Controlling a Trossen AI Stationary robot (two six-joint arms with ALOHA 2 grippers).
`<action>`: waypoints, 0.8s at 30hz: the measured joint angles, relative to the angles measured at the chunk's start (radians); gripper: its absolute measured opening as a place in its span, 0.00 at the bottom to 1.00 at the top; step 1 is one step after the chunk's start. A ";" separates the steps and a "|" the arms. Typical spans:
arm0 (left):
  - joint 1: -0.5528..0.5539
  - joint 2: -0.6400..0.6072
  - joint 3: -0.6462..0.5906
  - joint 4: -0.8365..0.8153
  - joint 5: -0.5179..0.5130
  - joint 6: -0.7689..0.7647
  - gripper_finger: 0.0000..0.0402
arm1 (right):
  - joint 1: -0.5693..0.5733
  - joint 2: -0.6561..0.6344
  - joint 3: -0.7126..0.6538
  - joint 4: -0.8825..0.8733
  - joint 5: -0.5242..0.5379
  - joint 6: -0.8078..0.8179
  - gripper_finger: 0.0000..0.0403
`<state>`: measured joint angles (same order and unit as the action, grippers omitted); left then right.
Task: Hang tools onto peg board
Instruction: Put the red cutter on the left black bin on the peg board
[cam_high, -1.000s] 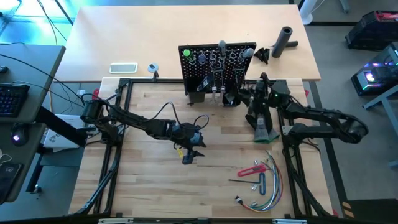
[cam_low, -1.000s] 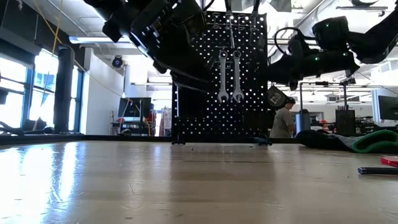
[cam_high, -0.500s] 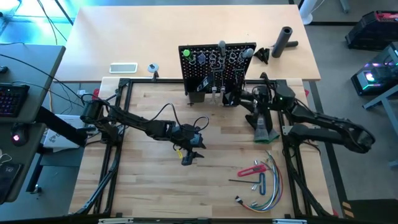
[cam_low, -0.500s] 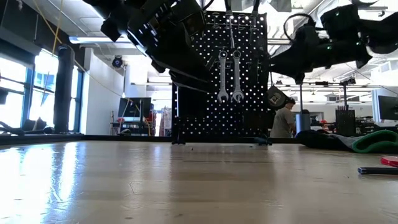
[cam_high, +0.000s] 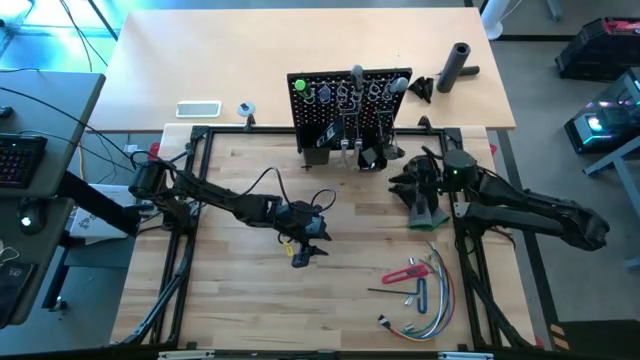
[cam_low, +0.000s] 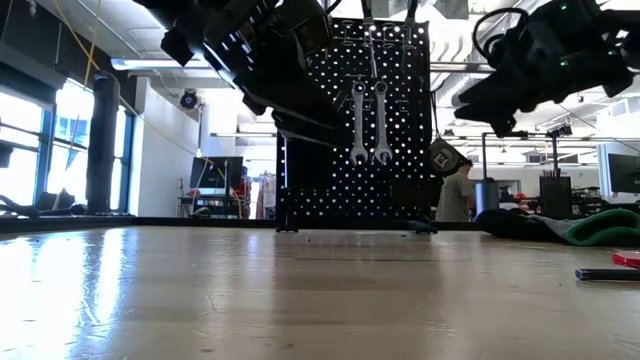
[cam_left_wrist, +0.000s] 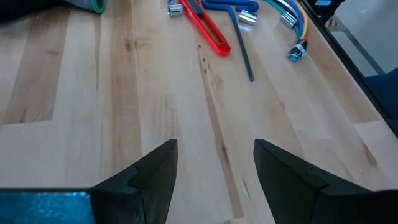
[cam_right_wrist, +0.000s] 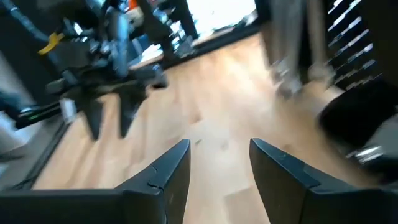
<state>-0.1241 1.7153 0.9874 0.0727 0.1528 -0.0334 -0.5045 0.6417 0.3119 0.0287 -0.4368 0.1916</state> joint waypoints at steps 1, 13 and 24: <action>-0.002 0.000 0.000 0.000 -0.001 0.000 0.51 | 0.021 -0.010 0.000 -0.023 0.000 0.013 0.40; -0.022 0.000 0.000 0.015 -0.007 0.000 0.51 | 0.392 -0.022 0.000 -0.150 0.019 0.270 0.40; -0.072 0.103 0.000 0.094 -0.006 -0.038 0.51 | 0.860 0.066 0.000 -0.147 0.299 0.535 0.40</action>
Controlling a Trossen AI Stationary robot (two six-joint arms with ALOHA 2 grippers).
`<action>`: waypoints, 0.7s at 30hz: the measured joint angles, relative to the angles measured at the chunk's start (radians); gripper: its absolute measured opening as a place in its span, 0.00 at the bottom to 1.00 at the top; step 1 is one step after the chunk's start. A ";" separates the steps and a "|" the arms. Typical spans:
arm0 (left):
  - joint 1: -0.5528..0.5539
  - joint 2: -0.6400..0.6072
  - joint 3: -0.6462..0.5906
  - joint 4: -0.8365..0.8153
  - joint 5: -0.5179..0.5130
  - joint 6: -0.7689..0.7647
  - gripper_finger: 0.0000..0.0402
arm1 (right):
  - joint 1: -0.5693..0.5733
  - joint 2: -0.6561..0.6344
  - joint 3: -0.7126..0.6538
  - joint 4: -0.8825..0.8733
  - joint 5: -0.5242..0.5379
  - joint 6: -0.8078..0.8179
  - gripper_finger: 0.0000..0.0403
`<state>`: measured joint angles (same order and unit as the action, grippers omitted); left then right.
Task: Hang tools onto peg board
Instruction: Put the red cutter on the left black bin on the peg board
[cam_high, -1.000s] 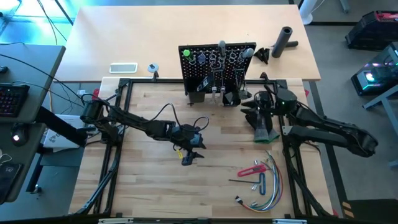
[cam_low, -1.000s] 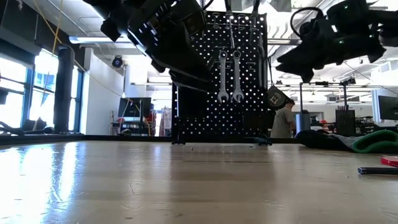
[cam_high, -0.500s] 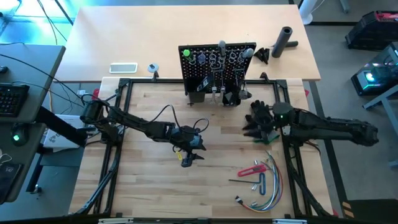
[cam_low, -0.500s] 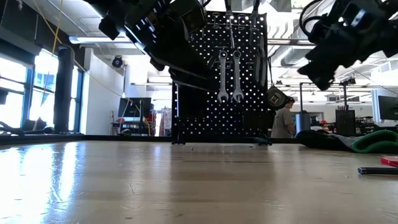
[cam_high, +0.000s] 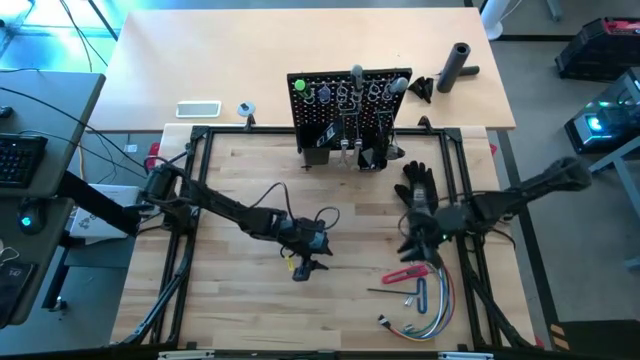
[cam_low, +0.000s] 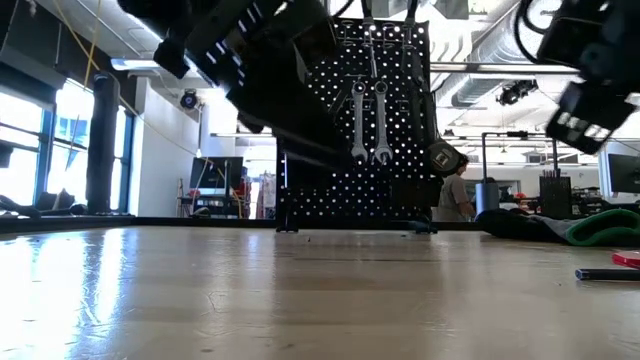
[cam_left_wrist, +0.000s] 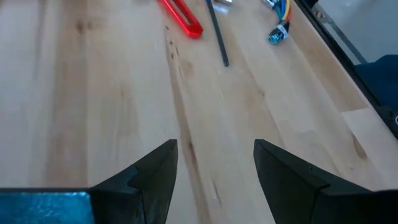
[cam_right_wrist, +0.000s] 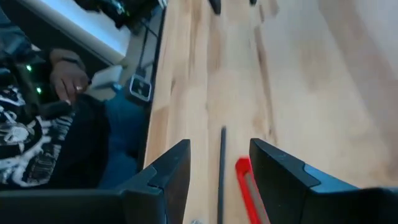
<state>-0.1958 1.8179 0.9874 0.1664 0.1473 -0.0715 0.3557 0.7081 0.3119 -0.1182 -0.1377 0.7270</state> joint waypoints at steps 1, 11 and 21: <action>-0.004 0.013 0.000 0.014 0.000 -0.006 0.51 | 0.040 0.016 0.000 0.005 0.032 0.020 0.40; -0.010 0.093 0.000 0.162 -0.001 -0.040 0.51 | 0.329 0.247 0.000 0.037 0.315 0.159 0.40; -0.004 0.123 0.000 0.259 -0.003 -0.009 0.51 | 0.387 0.523 0.114 -0.051 0.356 0.057 0.40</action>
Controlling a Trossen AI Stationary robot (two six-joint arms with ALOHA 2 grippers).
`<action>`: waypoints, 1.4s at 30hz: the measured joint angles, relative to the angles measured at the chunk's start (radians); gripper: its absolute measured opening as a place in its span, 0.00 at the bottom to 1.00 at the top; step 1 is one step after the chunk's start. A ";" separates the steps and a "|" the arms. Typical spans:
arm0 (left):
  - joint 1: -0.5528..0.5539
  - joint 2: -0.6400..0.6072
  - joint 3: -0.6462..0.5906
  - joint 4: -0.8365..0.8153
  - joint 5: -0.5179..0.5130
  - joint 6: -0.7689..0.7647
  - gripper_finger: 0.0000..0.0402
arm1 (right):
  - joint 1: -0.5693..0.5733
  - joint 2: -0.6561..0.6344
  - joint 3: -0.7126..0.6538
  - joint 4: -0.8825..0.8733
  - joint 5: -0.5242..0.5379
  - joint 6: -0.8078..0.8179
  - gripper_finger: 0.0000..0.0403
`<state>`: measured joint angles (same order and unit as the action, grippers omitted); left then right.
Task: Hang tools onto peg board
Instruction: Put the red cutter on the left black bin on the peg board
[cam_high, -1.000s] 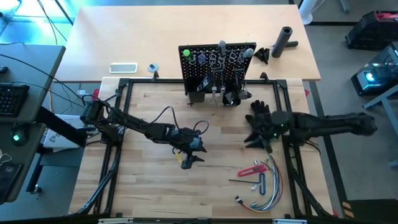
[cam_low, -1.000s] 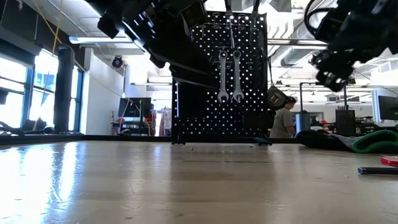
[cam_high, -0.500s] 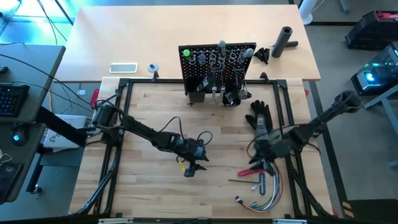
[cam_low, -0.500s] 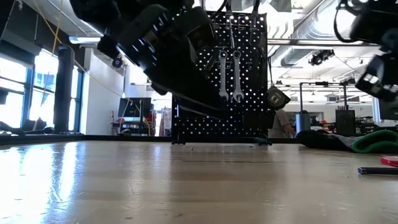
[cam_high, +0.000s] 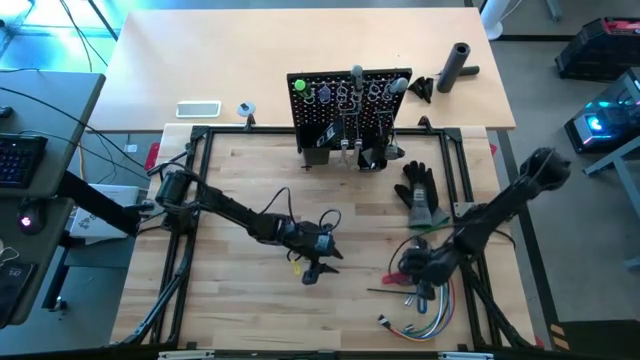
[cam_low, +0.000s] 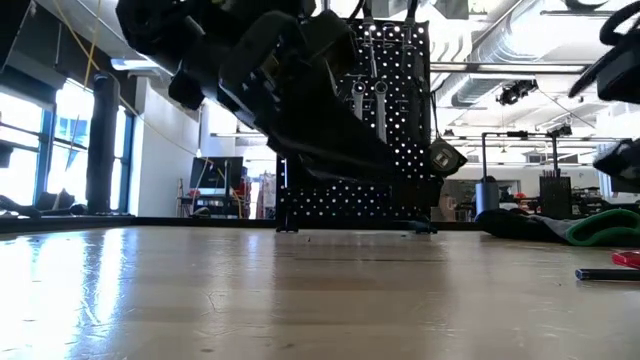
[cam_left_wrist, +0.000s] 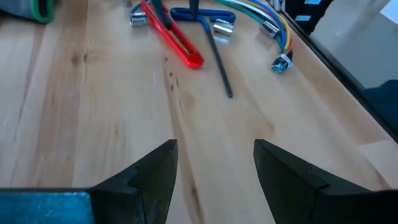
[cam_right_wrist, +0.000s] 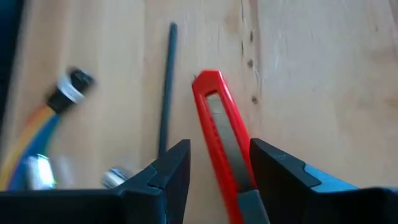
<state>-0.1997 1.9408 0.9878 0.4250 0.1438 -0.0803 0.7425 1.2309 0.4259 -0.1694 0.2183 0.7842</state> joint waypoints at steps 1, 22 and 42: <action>0.003 0.001 0.000 0.003 0.000 0.003 0.51 | 0.000 0.023 0.030 -0.041 0.001 -0.028 0.40; 0.030 0.001 0.000 0.023 -0.001 0.005 0.51 | -0.002 0.281 0.210 -0.327 -0.059 -0.089 0.39; 0.030 0.001 0.000 0.045 -0.003 0.005 0.51 | -0.050 0.310 0.419 -0.416 0.086 -0.192 0.08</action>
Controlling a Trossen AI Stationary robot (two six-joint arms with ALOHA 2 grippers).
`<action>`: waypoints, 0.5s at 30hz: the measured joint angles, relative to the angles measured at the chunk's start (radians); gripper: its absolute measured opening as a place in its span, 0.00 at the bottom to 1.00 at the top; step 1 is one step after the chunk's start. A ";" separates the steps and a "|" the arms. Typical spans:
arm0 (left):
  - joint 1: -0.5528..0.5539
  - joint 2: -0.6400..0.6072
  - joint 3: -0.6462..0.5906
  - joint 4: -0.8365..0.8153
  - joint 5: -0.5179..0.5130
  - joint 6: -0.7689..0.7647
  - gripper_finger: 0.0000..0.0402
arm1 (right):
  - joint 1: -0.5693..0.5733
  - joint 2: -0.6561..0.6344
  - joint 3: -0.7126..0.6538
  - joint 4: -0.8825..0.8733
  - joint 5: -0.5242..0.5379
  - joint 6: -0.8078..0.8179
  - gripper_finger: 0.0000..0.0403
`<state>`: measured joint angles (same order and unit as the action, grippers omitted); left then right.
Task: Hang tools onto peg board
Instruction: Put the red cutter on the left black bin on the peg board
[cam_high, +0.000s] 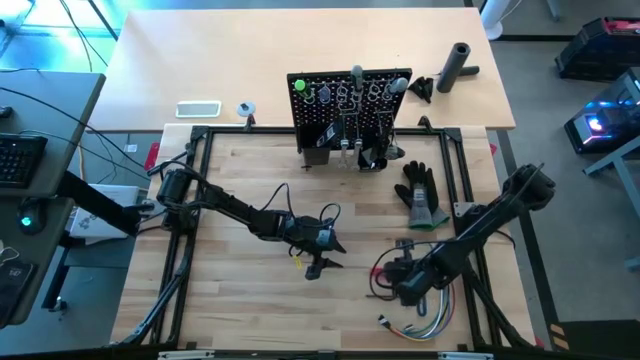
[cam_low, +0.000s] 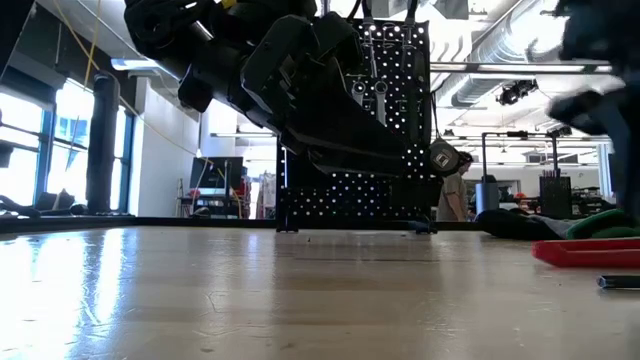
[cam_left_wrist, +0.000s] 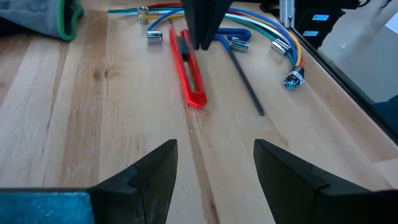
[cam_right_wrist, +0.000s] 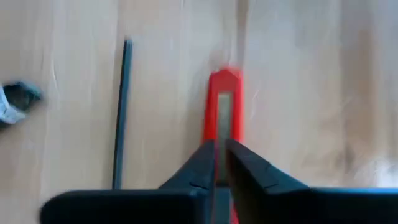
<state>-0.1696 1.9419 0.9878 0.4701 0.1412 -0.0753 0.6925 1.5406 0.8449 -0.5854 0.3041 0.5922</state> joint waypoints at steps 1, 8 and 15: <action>0.000 0.000 0.000 0.000 -0.002 0.000 0.51 | -0.007 0.000 0.015 -0.011 0.008 -0.023 0.05; 0.003 0.000 0.000 -0.001 -0.024 0.012 0.51 | -0.060 -0.001 0.093 -0.089 0.015 -0.103 0.02; 0.006 0.000 0.000 -0.002 -0.024 0.017 0.51 | -0.057 -0.002 0.059 -0.090 -0.132 -0.049 0.04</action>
<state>-0.1637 1.9419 0.9878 0.4683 0.1173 -0.0583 0.6355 1.5383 0.9037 -0.6758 0.1726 0.5436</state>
